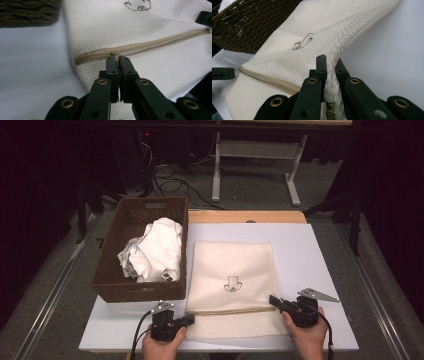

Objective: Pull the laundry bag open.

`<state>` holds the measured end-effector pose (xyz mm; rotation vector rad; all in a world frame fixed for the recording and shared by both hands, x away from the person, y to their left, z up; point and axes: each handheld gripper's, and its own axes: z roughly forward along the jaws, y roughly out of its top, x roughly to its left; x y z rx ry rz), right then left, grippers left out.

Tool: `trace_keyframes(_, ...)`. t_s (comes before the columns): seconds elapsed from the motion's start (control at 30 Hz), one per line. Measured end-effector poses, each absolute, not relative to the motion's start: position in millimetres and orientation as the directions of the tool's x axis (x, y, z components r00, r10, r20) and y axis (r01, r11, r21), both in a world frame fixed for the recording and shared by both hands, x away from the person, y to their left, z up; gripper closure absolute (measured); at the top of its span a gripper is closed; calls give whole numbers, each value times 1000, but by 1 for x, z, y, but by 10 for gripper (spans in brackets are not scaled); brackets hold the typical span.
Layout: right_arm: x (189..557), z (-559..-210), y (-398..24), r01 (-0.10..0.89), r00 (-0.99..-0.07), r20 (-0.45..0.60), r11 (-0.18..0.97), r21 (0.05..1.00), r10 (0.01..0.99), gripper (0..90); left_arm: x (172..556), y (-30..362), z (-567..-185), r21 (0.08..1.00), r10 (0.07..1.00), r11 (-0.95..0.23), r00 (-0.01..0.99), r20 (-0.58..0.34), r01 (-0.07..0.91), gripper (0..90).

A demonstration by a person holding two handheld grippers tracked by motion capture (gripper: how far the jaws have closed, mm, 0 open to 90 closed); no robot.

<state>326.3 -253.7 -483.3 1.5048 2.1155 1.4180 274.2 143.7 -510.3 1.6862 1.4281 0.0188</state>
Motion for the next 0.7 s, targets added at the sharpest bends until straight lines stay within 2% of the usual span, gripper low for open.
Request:
trace_keyframes(0.5,334,-490,-255,659,-471,359,51,750,806,874,264,176,-509,618,801,102,305,-516,779,870)
trace_keyframes(0.7,335,-493,-253,671,-465,352,64,739,812,875,259,179,-507,647,820,97,308,-482,756,871)
